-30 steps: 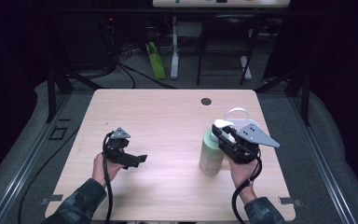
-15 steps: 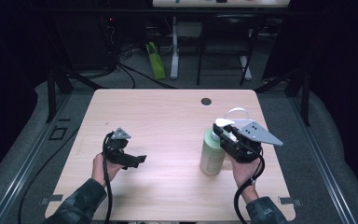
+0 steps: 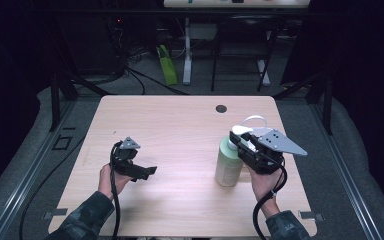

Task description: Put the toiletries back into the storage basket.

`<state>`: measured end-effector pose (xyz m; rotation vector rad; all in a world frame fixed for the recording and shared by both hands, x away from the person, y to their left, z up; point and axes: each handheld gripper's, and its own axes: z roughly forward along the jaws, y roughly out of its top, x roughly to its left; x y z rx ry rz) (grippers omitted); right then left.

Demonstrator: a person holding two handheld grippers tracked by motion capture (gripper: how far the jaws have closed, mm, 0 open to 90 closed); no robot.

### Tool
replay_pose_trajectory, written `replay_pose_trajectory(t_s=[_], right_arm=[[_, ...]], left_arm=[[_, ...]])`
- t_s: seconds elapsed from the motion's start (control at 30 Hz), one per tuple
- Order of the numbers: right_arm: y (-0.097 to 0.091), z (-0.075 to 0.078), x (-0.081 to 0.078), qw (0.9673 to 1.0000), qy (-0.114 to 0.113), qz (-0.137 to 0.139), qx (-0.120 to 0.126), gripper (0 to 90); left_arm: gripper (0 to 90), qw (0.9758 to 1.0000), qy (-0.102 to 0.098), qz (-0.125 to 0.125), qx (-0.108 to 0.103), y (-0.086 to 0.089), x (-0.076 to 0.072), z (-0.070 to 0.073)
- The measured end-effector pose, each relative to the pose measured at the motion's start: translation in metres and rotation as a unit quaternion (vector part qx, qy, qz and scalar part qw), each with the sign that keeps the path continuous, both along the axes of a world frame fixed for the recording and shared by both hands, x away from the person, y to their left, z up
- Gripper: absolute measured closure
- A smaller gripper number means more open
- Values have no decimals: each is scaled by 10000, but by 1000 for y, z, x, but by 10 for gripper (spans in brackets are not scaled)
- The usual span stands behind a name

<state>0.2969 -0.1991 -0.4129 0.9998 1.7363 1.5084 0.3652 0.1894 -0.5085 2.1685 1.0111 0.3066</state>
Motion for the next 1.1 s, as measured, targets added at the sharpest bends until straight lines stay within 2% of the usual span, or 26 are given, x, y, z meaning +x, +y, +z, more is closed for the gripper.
replay_pose_trajectory(t_s=[0.3, 0.43, 1.1], right_arm=[[-2, 7, 0, 10000, -34, 50, -8, 680], [-3, 9, 1, 10000, 12, 83, 4, 680], [-8, 29, 2, 9997, -117, 184, 109, 679]], left_arm=[[0, 10000, 3, 15, 23, 0, 0, -2], [0, 10000, 10, 13, -67, 0, 0, 0], [0, 10000, 65, 31, -67, 2, 2, -2]])
